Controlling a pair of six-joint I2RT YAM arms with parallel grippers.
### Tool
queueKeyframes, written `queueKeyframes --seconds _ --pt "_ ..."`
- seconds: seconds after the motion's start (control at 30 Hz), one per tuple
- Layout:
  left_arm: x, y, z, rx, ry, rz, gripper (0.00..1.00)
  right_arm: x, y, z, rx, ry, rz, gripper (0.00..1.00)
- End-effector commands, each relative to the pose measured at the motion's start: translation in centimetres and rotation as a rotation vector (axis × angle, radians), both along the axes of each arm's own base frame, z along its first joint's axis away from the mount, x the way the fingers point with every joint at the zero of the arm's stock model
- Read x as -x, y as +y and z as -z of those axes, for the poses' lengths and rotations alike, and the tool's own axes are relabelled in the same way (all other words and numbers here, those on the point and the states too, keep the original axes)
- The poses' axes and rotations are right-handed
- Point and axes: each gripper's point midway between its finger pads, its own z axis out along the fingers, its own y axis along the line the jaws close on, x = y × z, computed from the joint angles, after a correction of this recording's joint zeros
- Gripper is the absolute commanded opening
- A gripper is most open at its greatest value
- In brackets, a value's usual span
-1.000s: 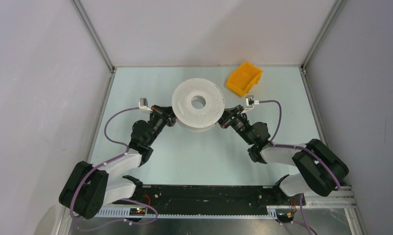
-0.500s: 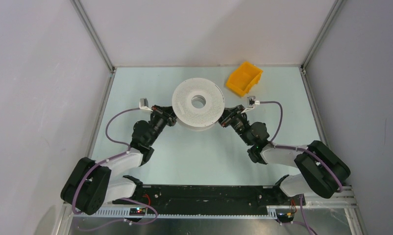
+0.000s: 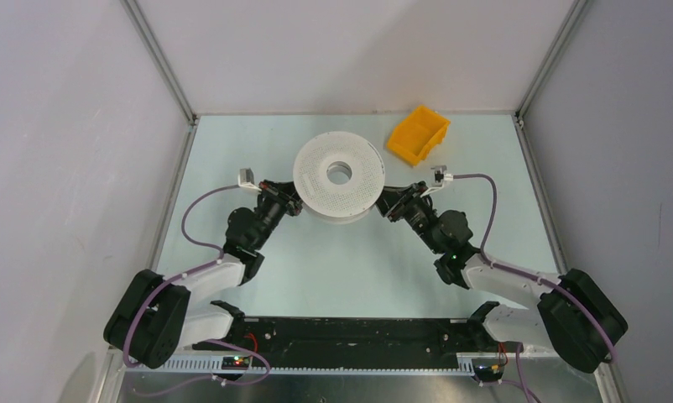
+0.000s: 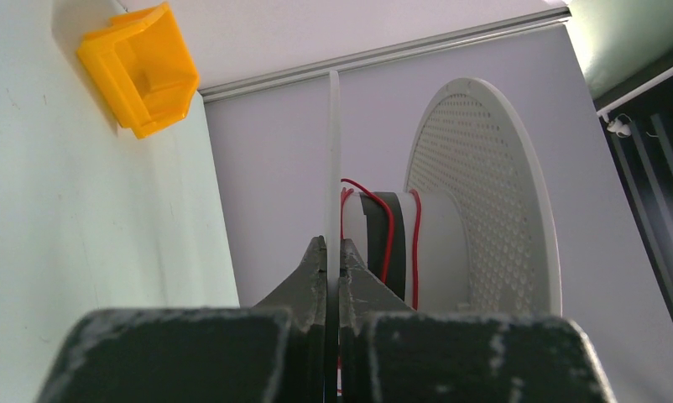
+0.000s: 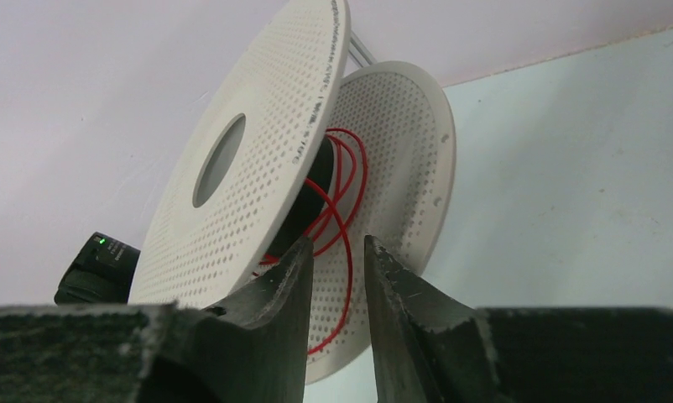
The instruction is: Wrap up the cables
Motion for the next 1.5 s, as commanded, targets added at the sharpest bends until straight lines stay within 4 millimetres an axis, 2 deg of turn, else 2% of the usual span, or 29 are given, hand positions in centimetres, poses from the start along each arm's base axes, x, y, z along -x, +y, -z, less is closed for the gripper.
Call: queueKeyframes --seconds 0.0,0.23,0.47,0.63,0.73,0.87,1.03,1.2,1.47 --pt "0.6 0.1 -4.1 0.079 -0.121 0.012 0.0 0.4 -1.2 -0.2 0.013 -0.017 0.015 0.34" --pt "0.5 0.0 -4.0 0.075 -0.117 0.012 0.0 1.0 -2.8 -0.8 0.063 -0.042 0.013 0.34" --pt "0.3 -0.2 -3.9 0.065 -0.119 0.018 0.0 2.2 -2.0 -1.4 0.075 -0.09 -0.09 0.3" --pt "0.4 -0.2 -4.1 0.064 -0.128 0.017 0.0 2.0 -1.9 -0.9 0.086 -0.068 -0.098 0.28" --pt "0.3 -0.3 -3.9 0.045 -0.133 0.013 0.0 1.3 -2.7 0.1 0.094 -0.008 -0.061 0.29" --pt "-0.8 -0.7 -1.6 0.015 -0.078 0.009 0.0 0.8 -4.9 0.8 0.109 0.065 0.041 0.31" --pt "-1.7 -1.4 0.1 -0.007 -0.05 0.026 0.0 0.8 -7.1 1.3 0.138 0.078 0.137 0.32" --pt "-3.1 -2.4 2.3 -0.034 -0.018 0.044 0.0 1.1 -7.0 1.0 0.15 0.034 0.113 0.34" --pt "-5.0 -2.9 6.9 -0.028 0.056 0.071 0.0 0.2 -6.9 2.7 0.181 0.055 0.11 0.35"
